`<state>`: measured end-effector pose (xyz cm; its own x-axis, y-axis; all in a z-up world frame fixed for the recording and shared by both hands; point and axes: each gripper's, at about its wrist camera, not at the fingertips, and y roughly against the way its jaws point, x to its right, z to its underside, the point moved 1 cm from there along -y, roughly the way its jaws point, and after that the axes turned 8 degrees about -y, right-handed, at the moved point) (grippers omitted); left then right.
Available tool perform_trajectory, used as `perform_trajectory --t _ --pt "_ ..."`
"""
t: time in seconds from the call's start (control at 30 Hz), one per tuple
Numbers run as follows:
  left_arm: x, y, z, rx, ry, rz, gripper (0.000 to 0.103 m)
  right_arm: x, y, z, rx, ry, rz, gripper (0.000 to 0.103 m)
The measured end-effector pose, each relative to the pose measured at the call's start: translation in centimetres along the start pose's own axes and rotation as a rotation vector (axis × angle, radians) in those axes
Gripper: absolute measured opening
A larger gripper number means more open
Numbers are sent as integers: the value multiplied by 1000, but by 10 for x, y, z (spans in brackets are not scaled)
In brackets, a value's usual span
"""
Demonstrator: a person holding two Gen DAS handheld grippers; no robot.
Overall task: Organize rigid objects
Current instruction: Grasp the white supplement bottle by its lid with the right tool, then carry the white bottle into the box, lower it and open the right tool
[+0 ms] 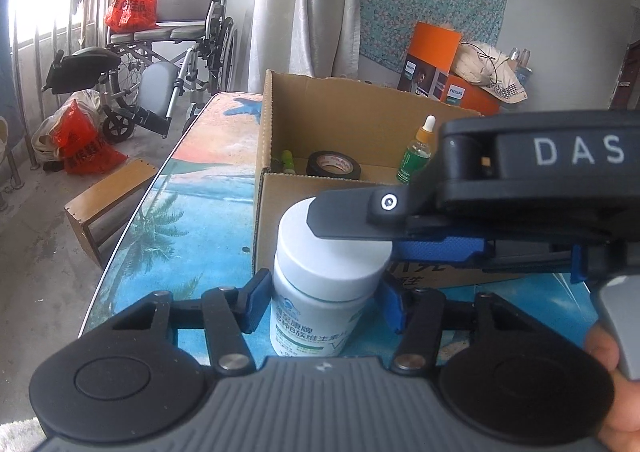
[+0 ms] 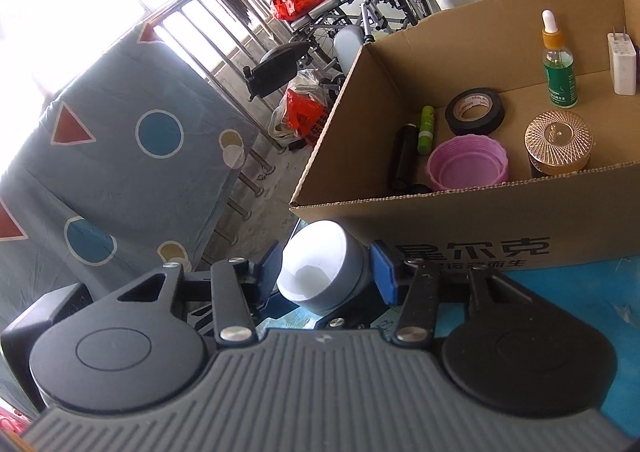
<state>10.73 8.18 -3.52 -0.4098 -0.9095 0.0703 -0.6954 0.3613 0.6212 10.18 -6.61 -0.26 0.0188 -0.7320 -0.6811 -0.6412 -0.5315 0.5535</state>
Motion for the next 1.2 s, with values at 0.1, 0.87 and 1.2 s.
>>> perform_trajectory --t 0.1,0.87,1.2 --pt "14 -1 -2 -6 -18 11 56 9 12 0 16 -17 -5 46" --pt "148 -30 -13 -43 -230 135 55 116 124 2 166 -149 69 46" --pt "156 -40 -17 -69 -291 112 56 128 118 -2 142 -164 57 47"
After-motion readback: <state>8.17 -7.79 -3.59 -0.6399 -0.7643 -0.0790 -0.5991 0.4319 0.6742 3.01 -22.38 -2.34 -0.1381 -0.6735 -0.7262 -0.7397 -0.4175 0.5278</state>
